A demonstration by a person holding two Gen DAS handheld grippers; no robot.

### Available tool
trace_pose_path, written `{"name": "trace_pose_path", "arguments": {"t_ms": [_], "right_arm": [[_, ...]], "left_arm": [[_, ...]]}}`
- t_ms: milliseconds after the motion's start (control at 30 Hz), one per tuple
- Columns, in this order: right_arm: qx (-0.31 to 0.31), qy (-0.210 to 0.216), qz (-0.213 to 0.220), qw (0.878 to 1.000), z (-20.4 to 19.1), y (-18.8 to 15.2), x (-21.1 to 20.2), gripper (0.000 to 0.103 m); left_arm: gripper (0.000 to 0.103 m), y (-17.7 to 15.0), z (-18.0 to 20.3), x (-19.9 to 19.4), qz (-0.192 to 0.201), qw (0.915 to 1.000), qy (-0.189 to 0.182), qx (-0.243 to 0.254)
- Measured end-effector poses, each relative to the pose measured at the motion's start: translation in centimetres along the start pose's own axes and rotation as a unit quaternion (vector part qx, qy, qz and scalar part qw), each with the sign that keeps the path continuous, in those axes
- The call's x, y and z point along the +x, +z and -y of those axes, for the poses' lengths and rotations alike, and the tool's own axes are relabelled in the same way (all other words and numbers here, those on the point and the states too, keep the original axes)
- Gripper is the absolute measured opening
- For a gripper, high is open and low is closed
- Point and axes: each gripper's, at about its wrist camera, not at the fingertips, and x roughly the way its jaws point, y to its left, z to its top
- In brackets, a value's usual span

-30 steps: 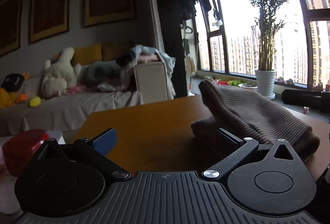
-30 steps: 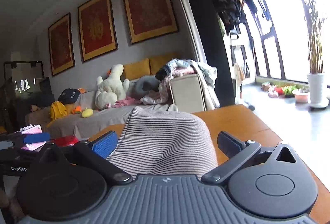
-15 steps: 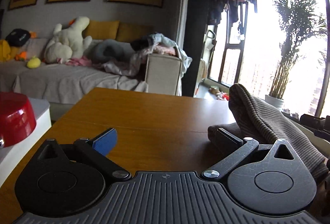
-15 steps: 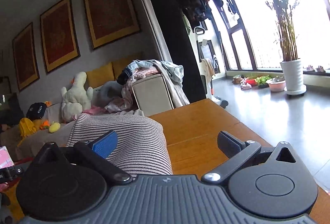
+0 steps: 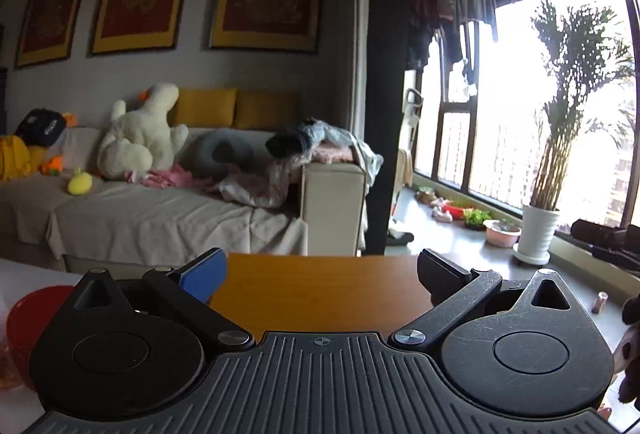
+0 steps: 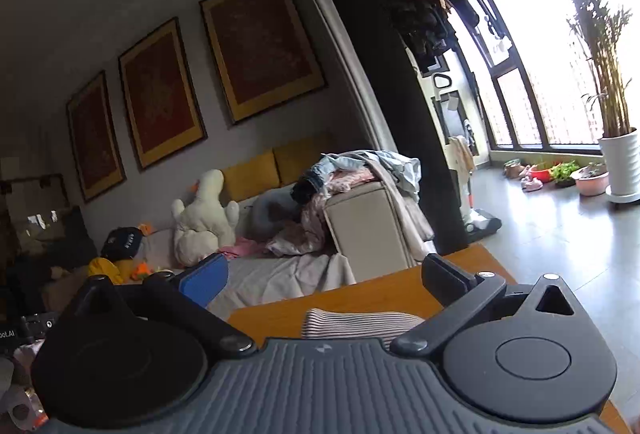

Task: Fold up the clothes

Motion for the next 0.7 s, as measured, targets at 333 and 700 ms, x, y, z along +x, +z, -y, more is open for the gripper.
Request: {"name": "trace_pose_path", "arguments": {"t_ms": [333, 700], "right_arm": [[-0.088, 0.04, -0.004, 0.995, -1.3, -1.5, -0.7, 0.103], [0.008, -0.016, -0.126, 0.992, 4.1, -9.3, 4.8, 0.103]], "left_arm": [[0.103, 4.2, -4.7, -6.9, 0.025, 0.999, 0.016, -0.033], [0.103, -9.3, -10.2, 0.0, -0.13, 0.9883, 0.018, -0.078]]}}
